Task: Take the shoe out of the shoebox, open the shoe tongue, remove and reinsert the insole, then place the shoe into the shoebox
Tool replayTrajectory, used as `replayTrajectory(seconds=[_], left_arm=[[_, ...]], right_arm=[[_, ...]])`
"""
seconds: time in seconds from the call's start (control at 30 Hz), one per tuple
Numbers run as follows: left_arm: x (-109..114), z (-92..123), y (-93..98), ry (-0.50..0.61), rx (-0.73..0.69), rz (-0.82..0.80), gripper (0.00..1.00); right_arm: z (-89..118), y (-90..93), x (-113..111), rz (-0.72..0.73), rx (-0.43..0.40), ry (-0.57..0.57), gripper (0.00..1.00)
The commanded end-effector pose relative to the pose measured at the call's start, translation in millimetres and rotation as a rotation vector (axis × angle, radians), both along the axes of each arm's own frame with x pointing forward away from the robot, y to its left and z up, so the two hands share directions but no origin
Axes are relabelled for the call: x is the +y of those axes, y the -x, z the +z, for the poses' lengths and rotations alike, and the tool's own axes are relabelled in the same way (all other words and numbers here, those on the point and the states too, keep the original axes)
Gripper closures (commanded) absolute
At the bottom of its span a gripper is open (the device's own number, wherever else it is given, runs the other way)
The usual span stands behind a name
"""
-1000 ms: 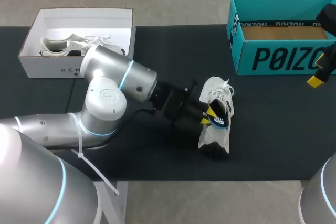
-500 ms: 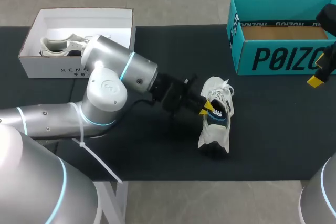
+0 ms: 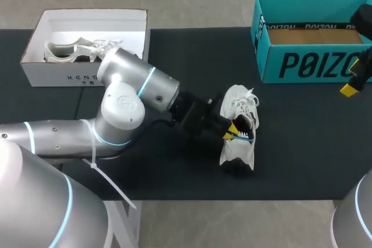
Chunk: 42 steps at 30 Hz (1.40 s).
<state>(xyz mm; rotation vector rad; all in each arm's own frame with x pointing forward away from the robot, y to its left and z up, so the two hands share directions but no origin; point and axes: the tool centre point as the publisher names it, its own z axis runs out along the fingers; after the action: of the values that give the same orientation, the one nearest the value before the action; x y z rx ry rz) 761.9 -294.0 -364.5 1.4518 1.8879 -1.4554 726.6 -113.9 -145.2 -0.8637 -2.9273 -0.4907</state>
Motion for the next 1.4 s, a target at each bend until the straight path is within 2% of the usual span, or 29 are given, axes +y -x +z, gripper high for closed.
replayTrajectory(seconds=[0.03,0.07,0.13,0.17,0.2,0.3,0.37,0.47,0.6,0.7,0.8,0.87,0.93,1.17,1.4], left_arm=[[9,5,2.5,-0.011,-0.023,0.027,0.89],[10,8,1.6,-0.01,-0.025,0.031,0.67],[11,13,-0.1,-0.004,-0.038,0.051,0.53],[12,15,-0.8,-0.004,-0.04,0.054,0.28],[12,17,-1.0,0.0,-0.041,0.061,0.18],[13,22,-1.2,0.012,-0.031,0.084,0.09],[12,25,0.2,0.018,-0.032,0.087,0.13],[8,28,3.8,0.026,-0.022,0.087,0.24],[3,25,5.0,0.031,-0.011,0.082,0.31],[0,26,6.3,0.036,-0.002,0.077,0.51],[-2,25,6.2,0.036,0.005,0.065,0.62],[-2,25,7.5,0.034,0.01,0.058,0.78],[-1,25,8.3,0.034,0.019,0.052,1.0],[2,21,5.7,0.023,0.031,0.041,1.0],[5,24,-11.2,0.013,-0.002,0.03,1.0]], right_arm=[[0,-2.2,0,0.001,0.005,0.002,0.0],[0,-2.2,0,0.001,0.005,0.002,0.0],[0,-2.2,0,0.001,0.005,0.002,0.0],[0,-2.2,0,0.001,0.005,0.002,0.0],[0,-2.2,0,0.001,0.005,0.002,0.0],[0,-2.2,0,0.001,0.005,0.002,0.0],[0,-2.2,0,0.001,0.005,0.002,0.0],[0,-2.2,0,0.001,0.005,0.002,0.0],[0,-2.2,0,0.001,0.005,0.002,0.0],[0,-2.2,0,0.001,0.005,0.002,0.0],[0,-2.2,0,0.001,0.005,0.002,0.0],[0,-2.2,0,0.001,0.005,0.002,0.0],[0,-2.2,0,0.001,0.005,0.002,0.0],[0,-2.2,0,0.001,0.005,0.002,0.0],[0,-2.2,0,0.001,0.005,0.002,0.0]])
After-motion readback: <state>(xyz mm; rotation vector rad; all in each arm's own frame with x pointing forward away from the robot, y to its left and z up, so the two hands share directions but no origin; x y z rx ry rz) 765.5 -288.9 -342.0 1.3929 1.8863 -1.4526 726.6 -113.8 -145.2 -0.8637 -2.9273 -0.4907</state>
